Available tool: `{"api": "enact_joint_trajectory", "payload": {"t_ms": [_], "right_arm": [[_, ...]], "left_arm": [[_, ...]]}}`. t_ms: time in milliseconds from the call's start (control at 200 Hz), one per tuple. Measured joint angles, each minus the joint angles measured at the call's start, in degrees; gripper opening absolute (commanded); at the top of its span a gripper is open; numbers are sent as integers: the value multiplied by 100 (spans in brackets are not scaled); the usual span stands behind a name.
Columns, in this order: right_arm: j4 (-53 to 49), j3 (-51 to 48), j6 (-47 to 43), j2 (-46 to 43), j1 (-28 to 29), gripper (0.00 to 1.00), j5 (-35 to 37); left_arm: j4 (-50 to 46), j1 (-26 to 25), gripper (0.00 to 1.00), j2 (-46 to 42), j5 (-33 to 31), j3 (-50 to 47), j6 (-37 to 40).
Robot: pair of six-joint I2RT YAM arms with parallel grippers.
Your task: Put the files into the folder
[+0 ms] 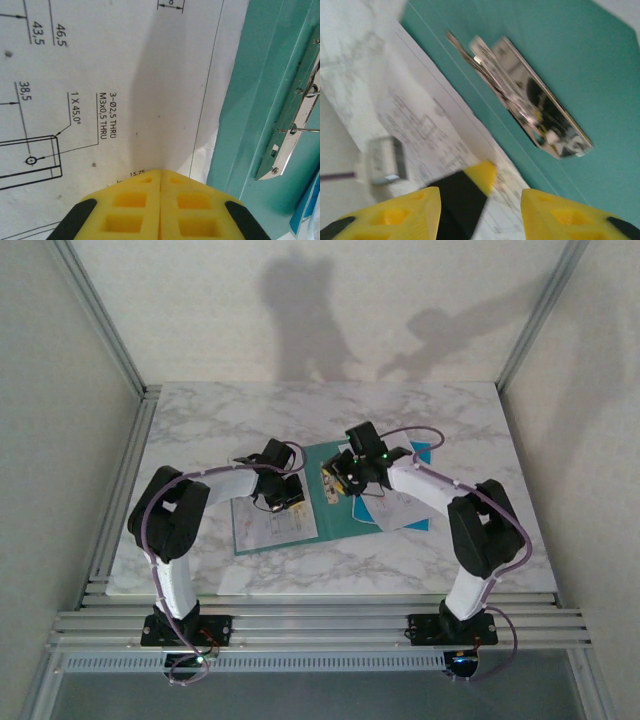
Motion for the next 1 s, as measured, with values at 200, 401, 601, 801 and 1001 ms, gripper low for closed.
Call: {"api": "enact_joint_trajectory", "payload": {"t_ms": [200, 401, 601, 801, 1001], "right_arm": [[291, -638, 199, 234, 173, 35, -68], [402, -636, 219, 411, 173, 35, -63], [376, -599, 212, 380, 173, 36, -48], [-74, -461, -155, -74, 24, 36, 107], [-713, -461, -883, -780, -1032, 37, 302]], "left_arm": [[-20, -26, 6, -46, 17, -24, 17], [-42, -81, 6, -149, 37, -127, 15], [-57, -105, 6, -221, 50, -133, 13], [-278, -227, 17, -334, 46, 162, -61], [-160, -699, 23, -323, 173, 643, -186]]}}
